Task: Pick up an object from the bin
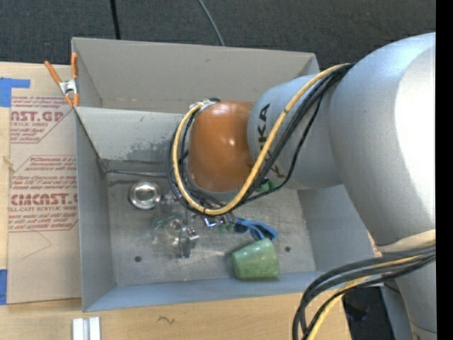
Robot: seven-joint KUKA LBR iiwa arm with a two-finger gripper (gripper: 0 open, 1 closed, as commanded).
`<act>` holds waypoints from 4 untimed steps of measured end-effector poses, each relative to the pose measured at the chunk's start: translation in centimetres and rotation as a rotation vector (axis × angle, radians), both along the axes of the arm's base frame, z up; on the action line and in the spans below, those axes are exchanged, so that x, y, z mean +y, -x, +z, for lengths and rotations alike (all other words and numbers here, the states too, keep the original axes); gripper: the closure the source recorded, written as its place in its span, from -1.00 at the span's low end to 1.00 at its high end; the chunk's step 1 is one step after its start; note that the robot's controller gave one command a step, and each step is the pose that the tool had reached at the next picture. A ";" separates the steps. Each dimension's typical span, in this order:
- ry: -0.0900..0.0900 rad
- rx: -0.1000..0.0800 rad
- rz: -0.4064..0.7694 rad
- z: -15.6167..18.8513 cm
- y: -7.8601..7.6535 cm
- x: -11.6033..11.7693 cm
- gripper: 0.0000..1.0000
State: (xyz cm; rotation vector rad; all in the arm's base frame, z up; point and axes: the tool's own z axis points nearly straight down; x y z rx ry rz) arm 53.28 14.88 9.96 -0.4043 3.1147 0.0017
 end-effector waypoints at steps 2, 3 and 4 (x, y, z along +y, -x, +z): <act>-0.003 -0.011 0.320 -2.7 0.7 -0.8 -1.00; -0.002 -0.007 0.318 -2.6 0.7 -0.9 1.00; 0.000 -0.004 0.319 1.3 0.6 -0.8 1.00</act>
Offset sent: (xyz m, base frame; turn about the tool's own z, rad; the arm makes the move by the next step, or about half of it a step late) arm -0.0103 0.0027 -0.0296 0.0184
